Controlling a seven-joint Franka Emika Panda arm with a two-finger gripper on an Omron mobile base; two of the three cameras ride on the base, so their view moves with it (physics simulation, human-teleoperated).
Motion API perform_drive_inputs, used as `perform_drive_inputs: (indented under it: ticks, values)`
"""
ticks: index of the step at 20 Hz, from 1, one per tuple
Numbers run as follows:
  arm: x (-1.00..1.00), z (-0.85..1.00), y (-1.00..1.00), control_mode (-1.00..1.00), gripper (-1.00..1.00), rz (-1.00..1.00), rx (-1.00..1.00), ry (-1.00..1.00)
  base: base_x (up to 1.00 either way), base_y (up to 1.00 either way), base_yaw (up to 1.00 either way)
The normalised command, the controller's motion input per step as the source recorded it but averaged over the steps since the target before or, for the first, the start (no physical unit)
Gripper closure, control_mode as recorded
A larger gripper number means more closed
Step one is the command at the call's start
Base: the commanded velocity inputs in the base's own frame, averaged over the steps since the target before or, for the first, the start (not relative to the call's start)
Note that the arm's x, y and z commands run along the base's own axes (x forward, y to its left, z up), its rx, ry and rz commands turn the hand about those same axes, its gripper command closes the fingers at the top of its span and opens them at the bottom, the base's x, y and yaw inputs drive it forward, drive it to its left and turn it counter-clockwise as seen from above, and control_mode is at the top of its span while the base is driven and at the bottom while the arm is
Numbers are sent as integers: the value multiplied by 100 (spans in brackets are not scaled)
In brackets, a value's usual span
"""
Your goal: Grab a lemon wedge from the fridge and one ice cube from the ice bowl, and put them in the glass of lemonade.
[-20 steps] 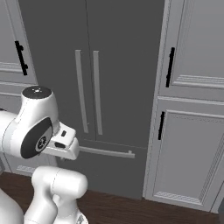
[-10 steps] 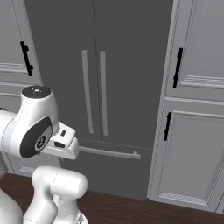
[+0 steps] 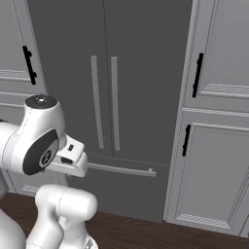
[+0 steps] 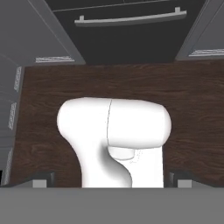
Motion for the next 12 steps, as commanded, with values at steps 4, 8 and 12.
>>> perform_drive_inputs:
  ticks: [4,8,12]
  values:
    - [47,-6,0,-100,-100,0,1,-1,0,0,0]
    - [57,6,11,-100,-100,0,-2,-13,0,0,0]
    - [12,91,-3,-100,-100,8,-10,-28,0,0,0]
